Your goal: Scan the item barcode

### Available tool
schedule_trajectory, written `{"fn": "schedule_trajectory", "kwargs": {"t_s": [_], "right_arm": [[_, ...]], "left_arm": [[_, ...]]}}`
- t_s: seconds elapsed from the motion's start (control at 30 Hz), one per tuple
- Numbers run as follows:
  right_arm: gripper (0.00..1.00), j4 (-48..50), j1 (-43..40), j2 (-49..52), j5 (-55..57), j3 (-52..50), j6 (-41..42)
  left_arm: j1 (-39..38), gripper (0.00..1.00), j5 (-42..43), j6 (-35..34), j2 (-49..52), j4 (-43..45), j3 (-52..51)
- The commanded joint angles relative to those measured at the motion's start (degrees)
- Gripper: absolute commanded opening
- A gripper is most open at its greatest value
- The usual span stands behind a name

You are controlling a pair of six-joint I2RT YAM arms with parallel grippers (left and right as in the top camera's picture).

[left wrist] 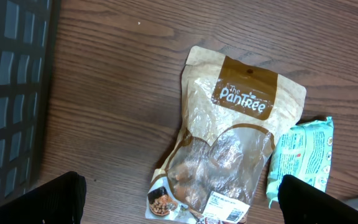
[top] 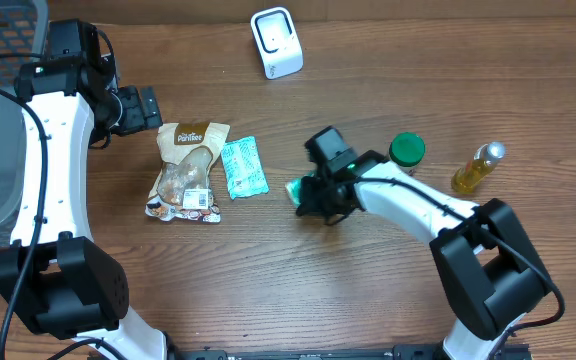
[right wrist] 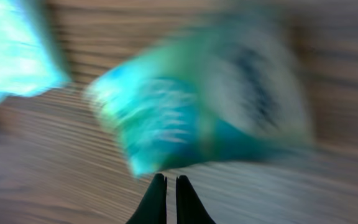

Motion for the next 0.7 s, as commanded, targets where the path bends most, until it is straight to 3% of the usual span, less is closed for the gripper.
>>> {"fn": "schedule_trajectory", "kwargs": {"t_s": [0.0, 0.1, 0.3, 0.43, 0.67], "right_arm": [[0.04, 4.9, 2.3, -0.5, -0.9, -0.1, 1.9], [0.04, 8.7, 2.3, -0.5, 0.3, 0.8, 1.6], [0.07, 5.2, -3.1, -0.6, -3.2, 7.7, -7.3], [0.1, 2.7, -7.8, -0.6, 2.2, 9.6, -9.2], [0.04, 3.2, -12.3, -0.5, 4.3, 9.6, -9.2]], "left_arm": [[-0.2, 1.0, 0.2, -0.6, -1.4, 0.1, 1.2], [-0.2, 0.99, 0.2, -0.6, -1.4, 0.1, 1.2], [-0.2, 1.0, 0.2, -0.6, -1.4, 0.1, 1.2], [-0.2, 0.99, 0.2, -0.6, -1.4, 0.1, 1.2], [-0.2, 1.0, 0.2, -0.6, -1.4, 0.1, 1.2]]}}
